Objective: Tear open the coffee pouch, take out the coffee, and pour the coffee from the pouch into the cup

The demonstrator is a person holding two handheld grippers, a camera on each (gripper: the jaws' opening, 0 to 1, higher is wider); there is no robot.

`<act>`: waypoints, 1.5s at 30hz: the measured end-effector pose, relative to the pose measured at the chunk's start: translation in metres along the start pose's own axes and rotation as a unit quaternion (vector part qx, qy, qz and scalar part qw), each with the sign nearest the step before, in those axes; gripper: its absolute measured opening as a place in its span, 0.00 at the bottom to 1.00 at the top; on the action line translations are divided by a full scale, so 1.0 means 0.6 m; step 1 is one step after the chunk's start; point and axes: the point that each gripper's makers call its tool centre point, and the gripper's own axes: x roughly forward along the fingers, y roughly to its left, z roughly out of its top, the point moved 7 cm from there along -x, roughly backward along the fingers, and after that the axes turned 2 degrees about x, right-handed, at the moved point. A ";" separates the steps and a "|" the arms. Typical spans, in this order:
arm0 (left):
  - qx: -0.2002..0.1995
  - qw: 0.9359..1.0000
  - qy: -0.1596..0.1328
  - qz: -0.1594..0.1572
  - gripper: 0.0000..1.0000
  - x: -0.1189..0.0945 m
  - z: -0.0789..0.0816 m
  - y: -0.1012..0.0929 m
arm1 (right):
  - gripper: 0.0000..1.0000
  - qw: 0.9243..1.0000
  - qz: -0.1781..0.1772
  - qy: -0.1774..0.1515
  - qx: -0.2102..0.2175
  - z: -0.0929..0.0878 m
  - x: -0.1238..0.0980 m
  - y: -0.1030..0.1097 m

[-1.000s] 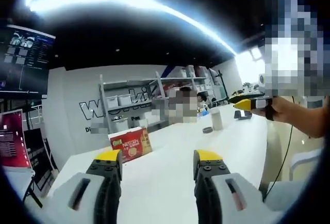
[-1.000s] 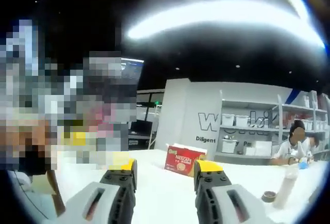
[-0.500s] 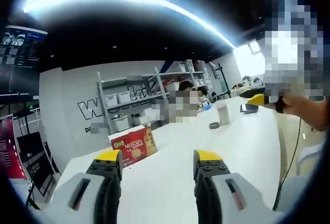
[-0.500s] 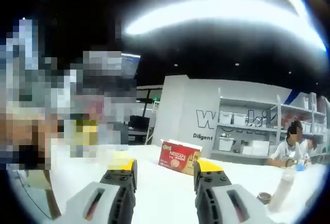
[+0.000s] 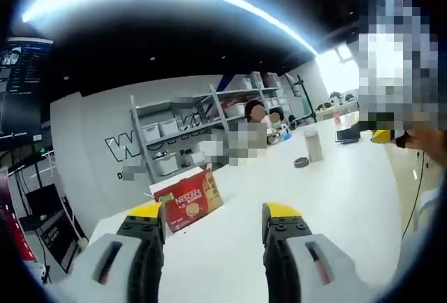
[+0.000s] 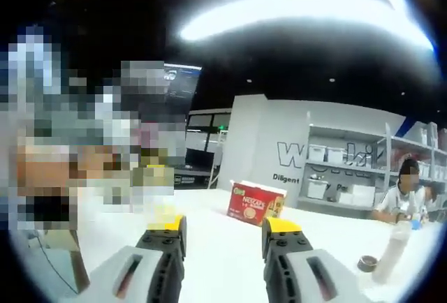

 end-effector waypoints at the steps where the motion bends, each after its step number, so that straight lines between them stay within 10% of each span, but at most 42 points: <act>1: 0.002 1.000 0.001 0.000 0.58 0.002 -0.001 0.000 | 0.44 1.000 0.001 0.001 0.000 -0.001 0.000 0.001; 45: 0.061 0.997 0.050 0.011 0.56 0.183 -0.041 0.085 | 0.43 1.000 -0.015 0.001 0.019 0.001 -0.011 0.011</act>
